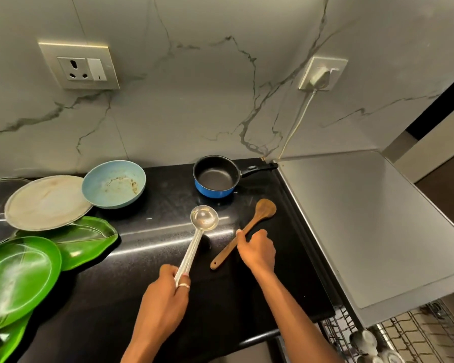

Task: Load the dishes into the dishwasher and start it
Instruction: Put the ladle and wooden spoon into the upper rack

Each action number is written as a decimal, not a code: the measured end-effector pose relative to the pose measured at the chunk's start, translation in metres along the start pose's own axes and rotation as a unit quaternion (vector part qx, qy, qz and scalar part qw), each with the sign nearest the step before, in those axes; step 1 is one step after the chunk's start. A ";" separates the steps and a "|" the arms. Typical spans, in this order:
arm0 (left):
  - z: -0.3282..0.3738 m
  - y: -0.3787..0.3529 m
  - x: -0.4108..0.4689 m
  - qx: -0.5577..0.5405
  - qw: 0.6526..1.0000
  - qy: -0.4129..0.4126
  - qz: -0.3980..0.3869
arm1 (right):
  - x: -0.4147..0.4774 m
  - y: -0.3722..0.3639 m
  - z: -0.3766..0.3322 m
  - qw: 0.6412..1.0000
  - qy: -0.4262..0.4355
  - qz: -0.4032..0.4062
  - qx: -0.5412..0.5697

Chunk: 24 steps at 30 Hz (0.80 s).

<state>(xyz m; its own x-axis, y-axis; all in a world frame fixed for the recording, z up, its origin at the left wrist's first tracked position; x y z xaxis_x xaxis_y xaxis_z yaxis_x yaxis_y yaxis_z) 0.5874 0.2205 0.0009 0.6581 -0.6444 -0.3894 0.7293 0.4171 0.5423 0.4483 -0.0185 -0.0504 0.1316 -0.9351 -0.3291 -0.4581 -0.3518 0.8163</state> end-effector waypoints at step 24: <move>0.043 -0.053 0.008 -0.054 0.998 -0.010 -0.040 | -0.025 0.038 0.084 0.769 -0.128 -0.197 0.595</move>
<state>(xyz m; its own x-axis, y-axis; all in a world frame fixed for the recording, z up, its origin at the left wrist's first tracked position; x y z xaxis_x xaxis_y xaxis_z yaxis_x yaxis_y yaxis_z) 0.5459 0.1660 0.0007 0.5940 -0.6904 -0.4128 0.7959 0.4296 0.4267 0.3541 -0.0053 -0.0512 0.3588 -0.6732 -0.6466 -0.9268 -0.1747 -0.3324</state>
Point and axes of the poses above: each hand's wrist, its own x-axis towards the middle knuckle, its own y-axis out of the back of the hand, z = x × y, the point moved 9 cm from there along x, towards the middle knuckle, and after that the axes turned 3 degrees about -x, right-handed, at the moved point
